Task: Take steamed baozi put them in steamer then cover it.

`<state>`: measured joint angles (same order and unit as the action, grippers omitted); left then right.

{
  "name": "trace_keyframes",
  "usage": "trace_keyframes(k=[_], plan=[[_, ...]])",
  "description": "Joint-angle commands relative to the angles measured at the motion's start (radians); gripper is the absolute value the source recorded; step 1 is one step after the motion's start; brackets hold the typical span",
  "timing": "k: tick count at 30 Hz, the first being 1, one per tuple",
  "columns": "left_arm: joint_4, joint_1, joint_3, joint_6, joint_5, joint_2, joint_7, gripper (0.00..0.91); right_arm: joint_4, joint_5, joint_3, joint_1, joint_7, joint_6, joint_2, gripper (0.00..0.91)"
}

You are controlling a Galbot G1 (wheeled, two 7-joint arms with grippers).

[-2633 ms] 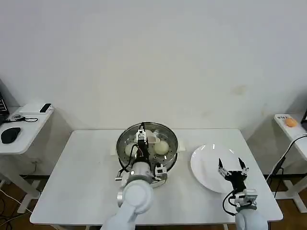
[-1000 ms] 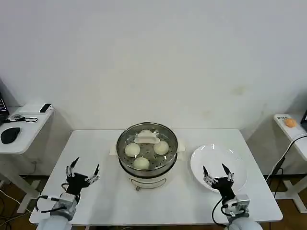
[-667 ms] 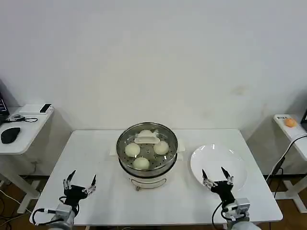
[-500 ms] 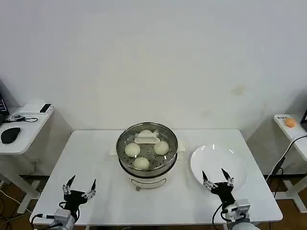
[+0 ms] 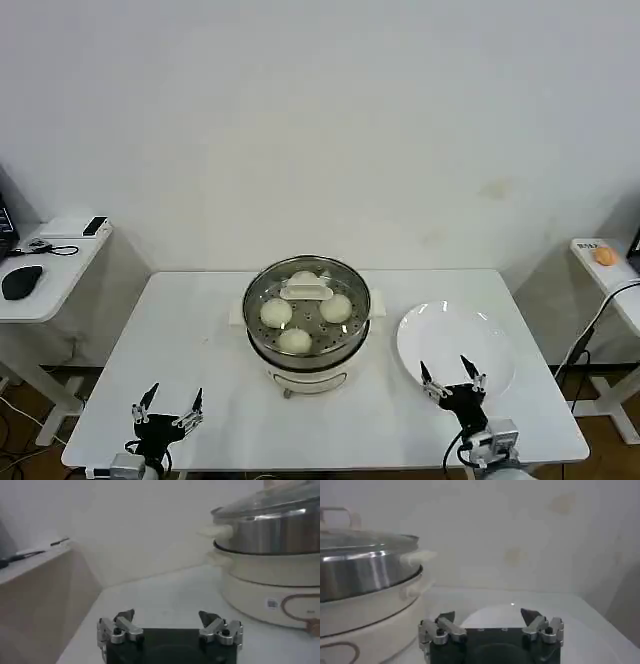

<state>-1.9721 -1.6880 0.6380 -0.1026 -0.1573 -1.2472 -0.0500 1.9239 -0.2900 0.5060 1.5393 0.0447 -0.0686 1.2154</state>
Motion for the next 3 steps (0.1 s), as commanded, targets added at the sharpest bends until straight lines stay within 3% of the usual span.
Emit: trace_keyframes(k=[1, 3], plan=[[-0.023, -0.021, 0.013, -0.036, -0.038, -0.013, -0.013, 0.907, 0.001, -0.002, -0.014, -0.006, 0.004, -0.002, -0.011, 0.907], [-0.028, -0.024, 0.019, -0.036, -0.038, -0.022, -0.012, 0.907, -0.001, -0.004, -0.016, -0.013, 0.003, -0.006, -0.011, 0.907]])
